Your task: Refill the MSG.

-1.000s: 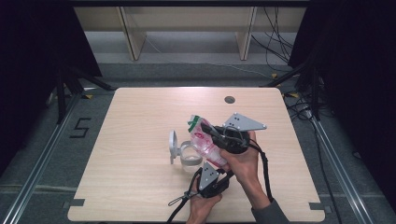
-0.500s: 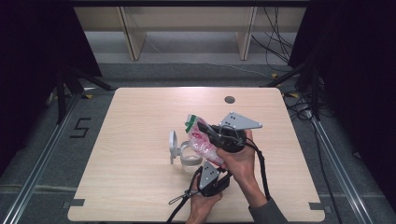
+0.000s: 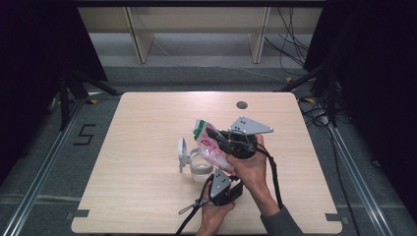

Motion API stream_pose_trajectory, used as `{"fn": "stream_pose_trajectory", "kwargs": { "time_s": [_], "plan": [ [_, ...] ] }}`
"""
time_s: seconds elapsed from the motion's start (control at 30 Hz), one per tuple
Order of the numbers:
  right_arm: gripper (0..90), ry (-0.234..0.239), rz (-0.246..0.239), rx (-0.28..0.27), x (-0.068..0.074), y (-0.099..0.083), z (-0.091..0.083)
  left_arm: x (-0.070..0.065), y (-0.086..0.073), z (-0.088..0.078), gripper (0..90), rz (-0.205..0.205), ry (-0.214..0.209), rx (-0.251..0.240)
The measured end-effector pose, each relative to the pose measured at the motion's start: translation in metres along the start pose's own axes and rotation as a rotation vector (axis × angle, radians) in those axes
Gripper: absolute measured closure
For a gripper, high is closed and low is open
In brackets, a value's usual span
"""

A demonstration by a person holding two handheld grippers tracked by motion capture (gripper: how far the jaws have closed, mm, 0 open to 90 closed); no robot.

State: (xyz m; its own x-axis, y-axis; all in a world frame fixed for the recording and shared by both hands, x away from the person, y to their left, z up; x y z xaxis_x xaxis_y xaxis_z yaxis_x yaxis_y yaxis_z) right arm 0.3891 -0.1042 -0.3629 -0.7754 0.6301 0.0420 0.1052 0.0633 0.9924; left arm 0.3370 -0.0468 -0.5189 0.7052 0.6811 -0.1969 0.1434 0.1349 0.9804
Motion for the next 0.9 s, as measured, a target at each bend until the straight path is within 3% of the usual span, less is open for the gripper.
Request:
{"fn": "stream_pose_trajectory", "kwargs": {
  "time_s": [0.03,0.1,0.17,0.3,0.33,0.4,0.47,0.77,0.9],
  "plan": [
    [90.0,-0.003,0.005,0.011,0.0,0.0,0.0,0.0,0.0,0.0,75.1,0.004,-0.001,0.003],
    [90.0,0.001,-0.035,0.003,-0.003,0.0,0.002,0.001,-0.001,0.001,75.2,0.003,-0.001,0.0],
    [90.0,0.003,-0.002,0.018,-0.001,-0.001,0.003,0.001,-0.001,0.002,75.2,-0.007,-0.008,-0.009],
    [90.0,0.008,-0.042,0.027,-0.001,0.0,0.006,0.001,-0.001,0.003,75.3,-0.017,-0.004,-0.018],
    [90.0,0.013,-0.02,0.024,0.0,-0.001,0.007,0.001,-0.001,0.003,75.4,-0.018,-0.008,-0.017],
    [90.0,-0.001,-0.048,0.031,0.001,-0.001,0.007,0.001,-0.001,0.003,75.4,-0.018,-0.009,-0.022],
    [90.0,0.015,-0.049,0.04,0.001,0.0,0.009,0.001,-0.001,0.004,75.4,-0.018,-0.008,-0.022],
    [90.0,-0.003,-0.039,0.048,0.002,0.0,0.01,0.001,0.0,0.007,75.6,-0.014,-0.016,-0.022],
    [90.0,-0.014,-0.061,0.041,0.0,0.0,0.011,0.001,0.0,0.008,75.6,-0.023,-0.017,-0.026]
  ]
}}
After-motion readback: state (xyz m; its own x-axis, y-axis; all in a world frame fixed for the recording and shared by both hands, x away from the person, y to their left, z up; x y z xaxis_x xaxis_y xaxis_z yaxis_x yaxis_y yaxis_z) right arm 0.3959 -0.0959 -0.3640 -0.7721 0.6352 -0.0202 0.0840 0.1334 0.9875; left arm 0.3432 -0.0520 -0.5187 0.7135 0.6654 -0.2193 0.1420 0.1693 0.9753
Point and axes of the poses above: each handheld gripper's, and its own axes: z roughly forward along the jaws, y roughly out of its top, x roughly to its left, the point moved 2 cm from there along z, roughly forward along the jaws, and after that the axes turned 10 degrees about -x, right-handed, at the moved point
